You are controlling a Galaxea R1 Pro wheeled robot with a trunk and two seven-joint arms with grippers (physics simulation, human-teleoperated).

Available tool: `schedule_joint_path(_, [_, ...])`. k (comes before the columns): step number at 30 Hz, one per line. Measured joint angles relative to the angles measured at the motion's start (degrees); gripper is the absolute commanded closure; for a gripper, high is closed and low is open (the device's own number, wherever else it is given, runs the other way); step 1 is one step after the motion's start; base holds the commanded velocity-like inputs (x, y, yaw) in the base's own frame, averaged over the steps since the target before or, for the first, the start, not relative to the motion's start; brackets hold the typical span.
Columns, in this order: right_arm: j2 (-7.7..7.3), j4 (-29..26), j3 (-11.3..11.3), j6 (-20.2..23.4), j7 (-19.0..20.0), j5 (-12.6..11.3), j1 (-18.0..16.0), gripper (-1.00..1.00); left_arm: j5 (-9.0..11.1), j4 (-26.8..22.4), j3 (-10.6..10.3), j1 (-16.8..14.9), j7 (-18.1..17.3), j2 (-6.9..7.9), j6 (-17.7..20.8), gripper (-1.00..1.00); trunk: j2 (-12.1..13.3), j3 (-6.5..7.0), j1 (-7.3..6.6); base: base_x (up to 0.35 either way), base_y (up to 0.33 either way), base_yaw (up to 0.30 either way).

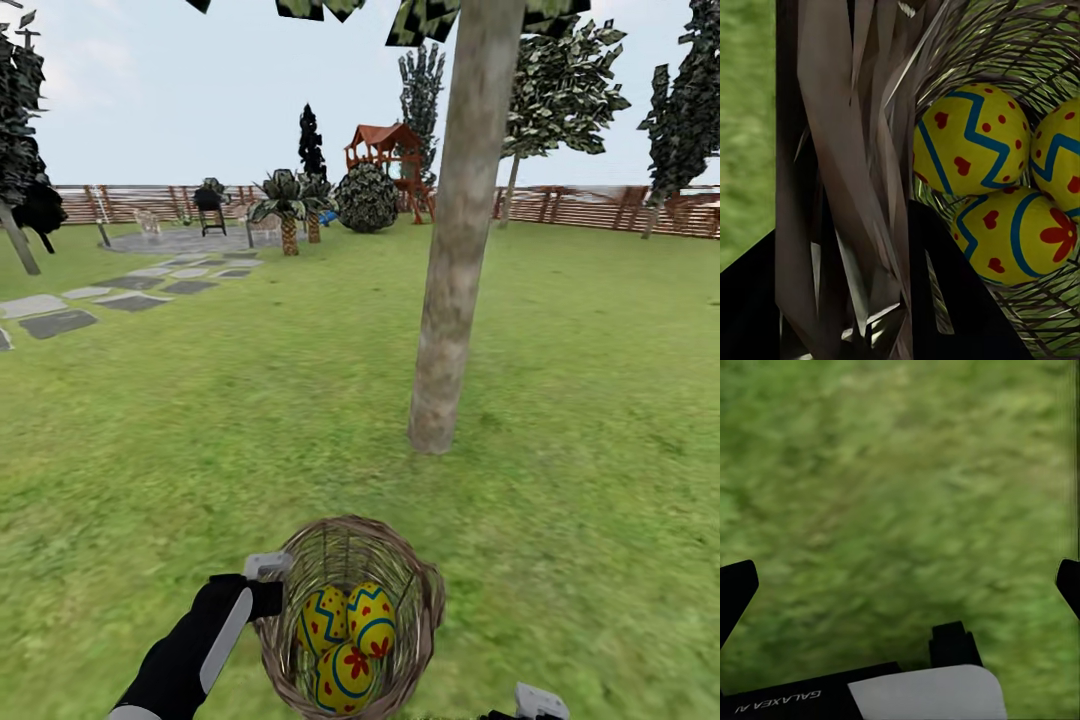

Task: Take the three Easter eggs out of the wicker basket on the lawn in the garden, then place them on the lawn next to a single tree (choose any tree) so that all three eggs are next to the same tree and none are left in the basket.

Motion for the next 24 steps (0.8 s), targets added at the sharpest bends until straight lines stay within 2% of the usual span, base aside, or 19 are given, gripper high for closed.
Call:
schedule_joint_path(14, [0.18,0.00,-0.01,0.08,-0.08,-0.08,0.00,-1.00,-0.01,0.00,0.00,0.00,0.04,0.03,0.01,1.00,0.00,0.11,0.00,0.000,0.000,-0.278])
schedule_joint_path(24, [0.24,0.07,0.08,-0.09,-0.08,-0.08,-0.01,-1.00,0.10,-0.01,0.00,0.01,0.05,0.08,0.00,1.00,0.00,-0.73,0.00,0.000,0.000,-0.026])
